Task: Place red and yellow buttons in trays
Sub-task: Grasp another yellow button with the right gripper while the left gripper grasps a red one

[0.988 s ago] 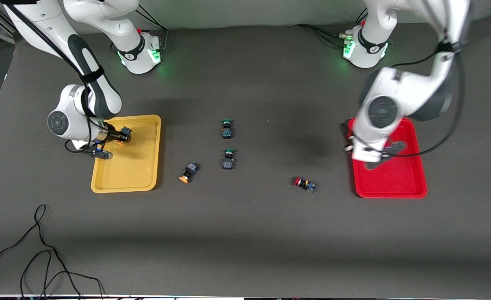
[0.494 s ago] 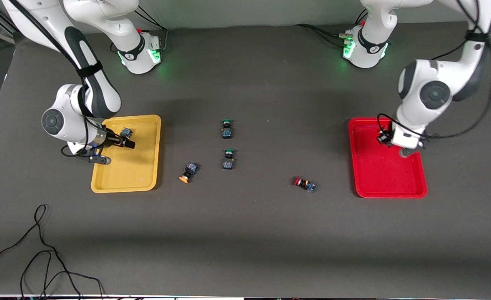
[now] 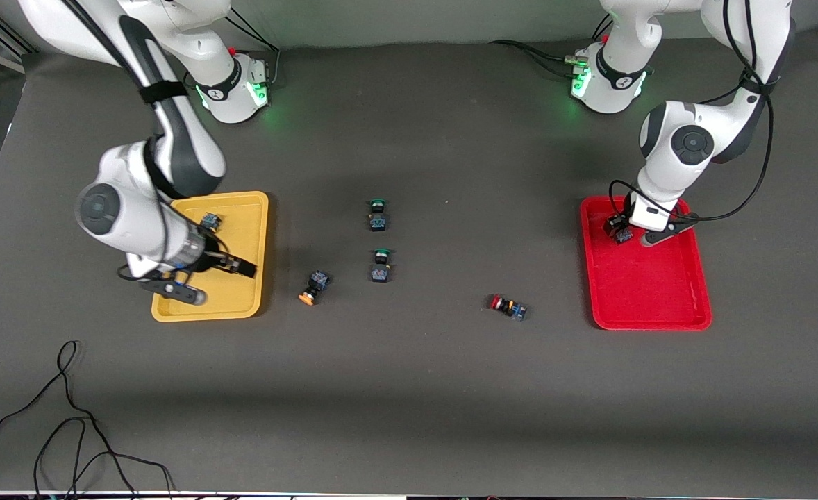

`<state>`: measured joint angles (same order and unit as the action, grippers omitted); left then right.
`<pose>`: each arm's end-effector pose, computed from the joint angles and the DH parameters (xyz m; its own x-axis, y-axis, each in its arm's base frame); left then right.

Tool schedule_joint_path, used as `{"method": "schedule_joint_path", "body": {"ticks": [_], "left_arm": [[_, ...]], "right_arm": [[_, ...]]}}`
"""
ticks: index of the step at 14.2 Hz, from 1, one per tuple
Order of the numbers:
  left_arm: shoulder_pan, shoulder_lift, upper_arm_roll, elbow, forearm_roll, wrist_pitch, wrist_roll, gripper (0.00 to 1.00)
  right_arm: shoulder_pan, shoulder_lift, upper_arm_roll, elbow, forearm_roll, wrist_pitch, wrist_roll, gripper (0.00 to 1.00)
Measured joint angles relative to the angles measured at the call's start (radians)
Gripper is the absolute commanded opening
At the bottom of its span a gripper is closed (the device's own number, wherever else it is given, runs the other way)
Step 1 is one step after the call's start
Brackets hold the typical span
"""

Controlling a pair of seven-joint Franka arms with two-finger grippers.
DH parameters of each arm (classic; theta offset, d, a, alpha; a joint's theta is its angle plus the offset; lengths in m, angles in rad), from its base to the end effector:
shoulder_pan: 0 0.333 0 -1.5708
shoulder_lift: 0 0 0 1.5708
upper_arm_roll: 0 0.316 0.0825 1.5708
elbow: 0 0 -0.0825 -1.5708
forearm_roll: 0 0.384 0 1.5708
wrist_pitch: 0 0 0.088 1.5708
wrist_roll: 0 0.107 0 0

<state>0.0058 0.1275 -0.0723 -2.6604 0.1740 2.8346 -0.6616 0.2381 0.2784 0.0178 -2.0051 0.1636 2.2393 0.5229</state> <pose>0.4230 -0.0381 0.2015 0.9067 0.4167 0.0657 0.4184 -0.9082 -0.0135 0.5736 0.1547 0.3151 0.9278 -0.3570 -0.1081 -0.3664 -0.9265 -0.0855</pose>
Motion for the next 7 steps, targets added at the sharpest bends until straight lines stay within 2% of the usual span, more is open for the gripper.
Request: {"method": "schedule_joint_path", "body": {"ticks": [2, 4, 5, 7], "left_arm": [[0.000, -0.023, -0.003, 0.032, 0.000, -0.041, 0.002, 1.00], [-0.008, -0.044, -0.025, 0.125, -0.001, -0.185, -0.004, 1.00], [-0.026, -0.044, -0.041, 0.206, -0.003, -0.296, -0.025, 1.00], [-0.091, -0.004, -0.066, 0.411, -0.008, -0.503, -0.102, 1.00]], "right_arm": [[0.011, 0.080, 0.070, 0.060, -0.046, 0.004, 0.125, 1.00], [0.019, 0.148, 0.121, 0.099, -0.168, 0.005, 0.239, 1.00], [0.020, 0.175, 0.136, 0.105, -0.208, 0.011, 0.276, 1.00], [0.020, 0.219, 0.142, 0.107, -0.233, 0.045, 0.310, 1.00]]}}
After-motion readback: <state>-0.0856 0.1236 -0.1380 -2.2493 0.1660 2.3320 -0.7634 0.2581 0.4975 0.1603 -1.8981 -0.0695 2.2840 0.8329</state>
